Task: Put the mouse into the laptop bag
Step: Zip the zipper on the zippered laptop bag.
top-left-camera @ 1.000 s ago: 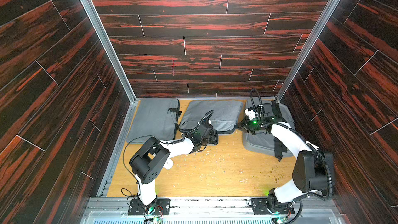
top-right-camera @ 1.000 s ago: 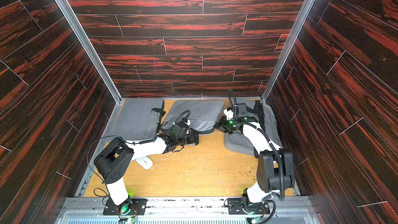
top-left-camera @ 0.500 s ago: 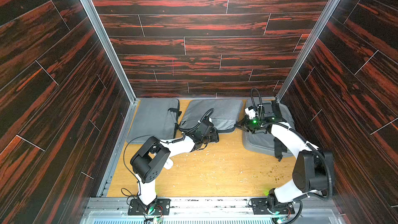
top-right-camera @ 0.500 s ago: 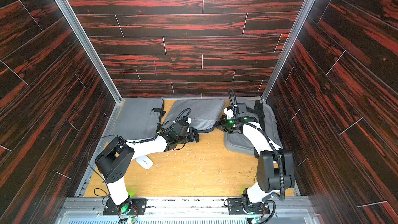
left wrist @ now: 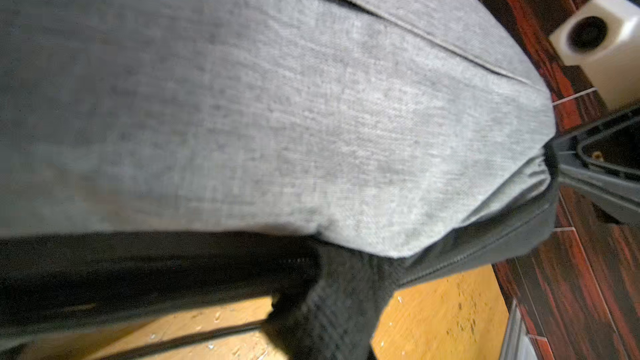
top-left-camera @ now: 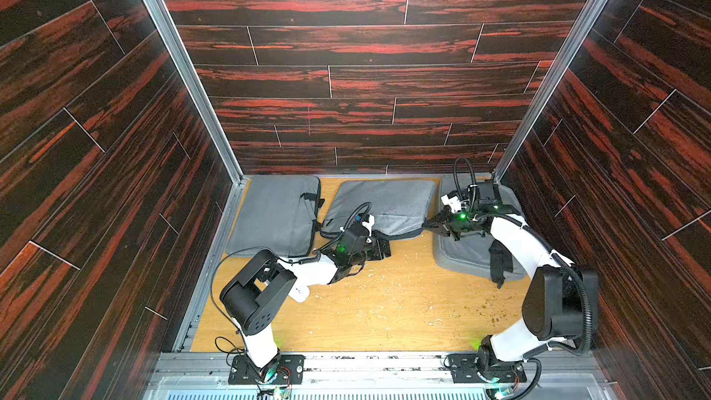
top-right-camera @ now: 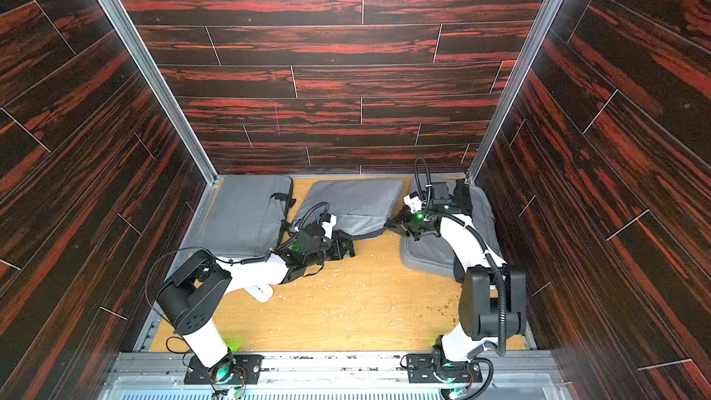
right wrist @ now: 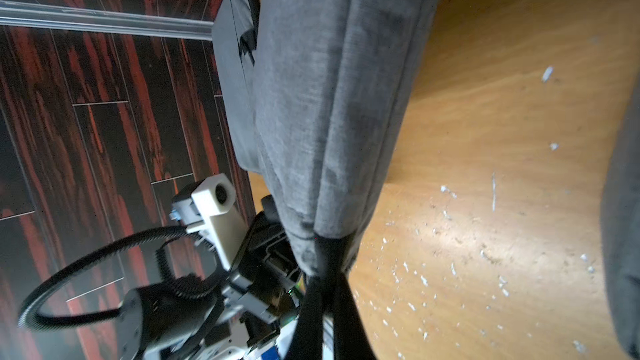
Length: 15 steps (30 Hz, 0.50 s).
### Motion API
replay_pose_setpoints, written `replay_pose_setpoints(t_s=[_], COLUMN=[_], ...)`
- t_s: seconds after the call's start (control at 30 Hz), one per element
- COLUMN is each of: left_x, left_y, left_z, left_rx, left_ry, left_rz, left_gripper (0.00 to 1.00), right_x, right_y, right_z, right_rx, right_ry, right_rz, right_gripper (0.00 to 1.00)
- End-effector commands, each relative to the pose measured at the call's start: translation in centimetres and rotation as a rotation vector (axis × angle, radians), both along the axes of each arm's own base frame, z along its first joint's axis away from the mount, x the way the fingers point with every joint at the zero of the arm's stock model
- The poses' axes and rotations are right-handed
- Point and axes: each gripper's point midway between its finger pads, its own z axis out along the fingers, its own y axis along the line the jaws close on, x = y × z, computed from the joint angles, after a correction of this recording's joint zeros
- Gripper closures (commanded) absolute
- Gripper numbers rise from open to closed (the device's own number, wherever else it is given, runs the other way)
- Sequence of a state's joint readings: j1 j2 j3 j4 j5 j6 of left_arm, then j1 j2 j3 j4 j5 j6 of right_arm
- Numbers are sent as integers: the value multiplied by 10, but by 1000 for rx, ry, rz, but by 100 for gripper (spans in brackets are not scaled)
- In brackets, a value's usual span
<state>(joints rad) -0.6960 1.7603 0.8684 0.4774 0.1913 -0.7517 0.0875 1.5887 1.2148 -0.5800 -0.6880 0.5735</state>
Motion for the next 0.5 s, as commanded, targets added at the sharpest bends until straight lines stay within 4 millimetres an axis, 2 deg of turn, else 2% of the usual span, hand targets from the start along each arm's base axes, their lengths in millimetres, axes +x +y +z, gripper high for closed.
replay_pose_setpoints(t_s=[0.0,0.23,0.47], left_x=[0,0,-10], left_y=[89,84,85], left_z=[-85,-87,-86], left_rx=[244,222,209], left_ry=[208,219,231], left_rz=[208,182,167], left_gripper=[100,100,100], right_x=[48,52,62], right_y=[-41,-42,-48], right_z=[31,25,19], right_rx=[-48,-59,-87], right_ry=[-184,-169,-155], right_rz=[-121,-132,-148], right_gripper=[100,100,100])
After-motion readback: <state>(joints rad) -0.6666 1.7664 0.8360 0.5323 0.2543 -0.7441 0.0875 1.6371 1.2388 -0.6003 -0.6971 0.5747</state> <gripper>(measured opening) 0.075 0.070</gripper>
